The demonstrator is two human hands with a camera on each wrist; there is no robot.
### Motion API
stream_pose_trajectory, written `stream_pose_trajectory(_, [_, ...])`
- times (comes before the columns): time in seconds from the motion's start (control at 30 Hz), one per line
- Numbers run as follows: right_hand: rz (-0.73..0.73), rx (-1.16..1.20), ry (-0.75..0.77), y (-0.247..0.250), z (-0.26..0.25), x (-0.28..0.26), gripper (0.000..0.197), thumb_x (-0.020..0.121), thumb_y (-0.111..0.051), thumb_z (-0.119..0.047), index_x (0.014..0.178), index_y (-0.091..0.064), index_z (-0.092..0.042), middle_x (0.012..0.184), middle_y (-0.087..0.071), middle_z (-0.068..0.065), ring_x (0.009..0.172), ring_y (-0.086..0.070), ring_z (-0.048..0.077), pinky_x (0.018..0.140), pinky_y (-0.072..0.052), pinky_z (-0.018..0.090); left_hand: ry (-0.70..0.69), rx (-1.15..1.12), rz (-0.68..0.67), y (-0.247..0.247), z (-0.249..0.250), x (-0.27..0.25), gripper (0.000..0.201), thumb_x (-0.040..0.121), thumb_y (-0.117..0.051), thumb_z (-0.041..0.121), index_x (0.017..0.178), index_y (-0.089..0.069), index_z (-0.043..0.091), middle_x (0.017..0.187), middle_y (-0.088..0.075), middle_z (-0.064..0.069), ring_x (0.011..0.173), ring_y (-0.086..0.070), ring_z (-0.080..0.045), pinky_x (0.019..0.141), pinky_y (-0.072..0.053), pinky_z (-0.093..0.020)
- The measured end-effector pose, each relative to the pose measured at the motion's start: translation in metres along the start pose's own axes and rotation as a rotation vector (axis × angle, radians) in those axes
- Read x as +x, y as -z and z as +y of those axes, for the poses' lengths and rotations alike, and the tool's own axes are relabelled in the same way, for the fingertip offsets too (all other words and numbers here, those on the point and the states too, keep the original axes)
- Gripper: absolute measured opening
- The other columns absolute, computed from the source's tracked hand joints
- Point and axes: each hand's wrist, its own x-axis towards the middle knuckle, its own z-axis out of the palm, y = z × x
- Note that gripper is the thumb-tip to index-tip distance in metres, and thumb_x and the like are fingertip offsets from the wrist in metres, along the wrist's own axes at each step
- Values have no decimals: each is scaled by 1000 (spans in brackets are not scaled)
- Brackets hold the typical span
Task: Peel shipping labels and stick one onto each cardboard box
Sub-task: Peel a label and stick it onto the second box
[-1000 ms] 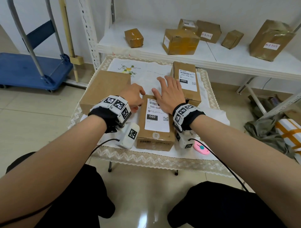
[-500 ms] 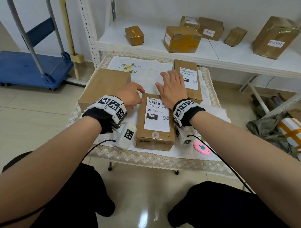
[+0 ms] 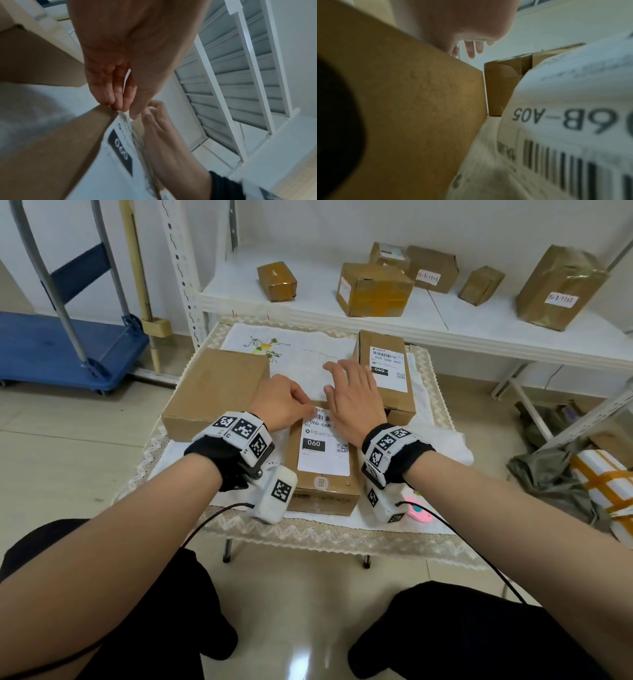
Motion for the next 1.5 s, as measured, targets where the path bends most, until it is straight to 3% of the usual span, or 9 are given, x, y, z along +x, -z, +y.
stream_pose_trajectory(0.1, [-11,15,0,0,-2,-2,40,103,-33,-25,139,-44,-13,139,-48,14,136,-39,32,119,-22,50,102,-147,-2,2,4,0,30,70,-84,15,96,-70,11,87,-68,-4,85,-69,-20,76,-59,-30])
stream_pose_trajectory(0.17, [-11,19,-1,0,-2,-2,41,102,-31,-27,139,-43,-13,139,-48,14,136,-39,32,119,-22,50,164,-263,-21,4,7,-2,41,71,-84,8,107,-65,8,95,-68,-11,83,-68,-21,69,-59,-25])
stream_pose_trajectory(0.3, [-15,43,-9,2,-4,-1,46,102,-27,-32,140,-42,-13,139,-48,13,136,-39,30,119,-22,48,207,-339,-23,5,12,-4,45,70,-79,-5,111,-63,4,95,-69,-18,75,-65,-24,68,-58,-27])
stream_pose_trajectory(0.47, [-55,35,69,2,-14,-2,53,102,-27,-44,142,-41,-13,144,-46,12,139,-36,29,118,-22,48,181,-315,28,1,5,-5,43,61,-78,-4,98,-60,9,80,-68,-14,63,-61,-22,71,-58,-39])
stream_pose_trajectory(0.63, [-107,-1,126,0,-17,1,59,100,-25,-50,148,-34,-17,151,-40,11,144,-30,27,121,-16,47,217,-400,18,4,-2,-5,44,67,-74,-10,107,-62,2,96,-71,-23,85,-72,-31,78,-61,-37])
stream_pose_trajectory(0.77, [-112,-43,143,-4,-16,7,59,101,-26,-50,150,-32,-18,153,-38,11,145,-29,29,121,-17,47,237,-466,-15,7,-3,-4,44,71,-68,-14,111,-60,1,99,-71,-27,88,-73,-33,79,-61,-36])
stream_pose_trajectory(1.03, [-120,-17,89,-6,-13,14,57,102,-27,-48,151,-31,-18,154,-35,11,147,-27,29,122,-15,48,219,-496,26,3,-3,-7,44,68,-75,-13,108,-61,-2,93,-72,-24,63,-68,-18,54,-56,-19])
stream_pose_trajectory(1.2, [-99,-15,114,-1,-17,-1,57,102,-25,-48,150,-32,-19,155,-36,11,145,-30,29,121,-17,48,203,-382,51,-2,-4,-4,38,58,-81,-3,89,-64,11,87,-73,-19,83,-73,-31,77,-61,-41])
stream_pose_trajectory(1.5, [-99,26,128,12,-21,-27,61,103,-26,-49,156,-21,-20,160,-28,10,149,-24,29,123,-13,48,171,-375,71,-4,-7,-4,29,68,-76,-1,89,-64,15,87,-74,-15,82,-73,-25,81,-60,-39])
